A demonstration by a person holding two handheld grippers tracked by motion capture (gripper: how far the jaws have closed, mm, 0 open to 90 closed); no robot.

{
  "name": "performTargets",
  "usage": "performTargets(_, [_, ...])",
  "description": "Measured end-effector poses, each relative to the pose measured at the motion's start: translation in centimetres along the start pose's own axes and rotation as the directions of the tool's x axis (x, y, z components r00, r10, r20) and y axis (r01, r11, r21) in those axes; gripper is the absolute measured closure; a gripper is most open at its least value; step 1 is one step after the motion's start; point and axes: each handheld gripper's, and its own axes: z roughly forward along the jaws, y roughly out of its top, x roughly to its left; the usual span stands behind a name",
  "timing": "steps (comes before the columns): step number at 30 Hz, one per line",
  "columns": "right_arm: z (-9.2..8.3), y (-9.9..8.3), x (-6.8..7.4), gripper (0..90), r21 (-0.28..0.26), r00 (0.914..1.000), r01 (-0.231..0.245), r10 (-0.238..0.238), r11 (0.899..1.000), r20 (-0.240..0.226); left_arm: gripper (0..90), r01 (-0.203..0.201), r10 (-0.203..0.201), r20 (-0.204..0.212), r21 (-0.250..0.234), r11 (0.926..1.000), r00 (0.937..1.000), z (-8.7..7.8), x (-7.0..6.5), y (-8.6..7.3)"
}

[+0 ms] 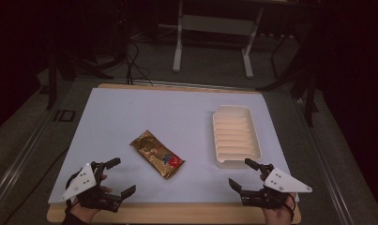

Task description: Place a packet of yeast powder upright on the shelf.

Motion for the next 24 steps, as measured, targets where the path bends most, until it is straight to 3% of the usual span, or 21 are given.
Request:
performTargets(10, [-0.2,0.4,0.7,12.3,-0.013,0.9996,0.027,-0.027,1.0,-0.004,0.2,-0.01,0.01,0.028,0.002,0.9999,0.9995,0.1,-0.7,0.4])
performTargets(11, [-0.2,0.4,0.7,11.5,-0.01,0.9995,0.03,-0.03,0.999,-0.007,0.2,0.009,-0.009,0.056,0.002,1.0,0.9984,0.2,-1.0,0.6])
performTargets(13, [-0.1,0.5,0.9,11.4,-0.007,0.9991,0.038,-0.038,0.999,-0.018,0.2,0.008,-0.008,0.08,-0.001,1.0,0.9967,0.3,-1.4,0.9])
performTargets(18, [0.1,0.5,1.1,10.2,-0.01,0.9981,0.057,-0.057,0.998,-0.024,0.2,0.009,-0.015,0.125,0.044,0.999,0.992,0.7,-2.3,1.9])
performTargets(24, [0.3,0.7,1.4,10.2,-0.011,0.9979,0.056,-0.056,0.998,-0.031,0.3,0.014,-0.017,0.141,0.023,0.9996,0.9898,1.2,-2.9,3.2])
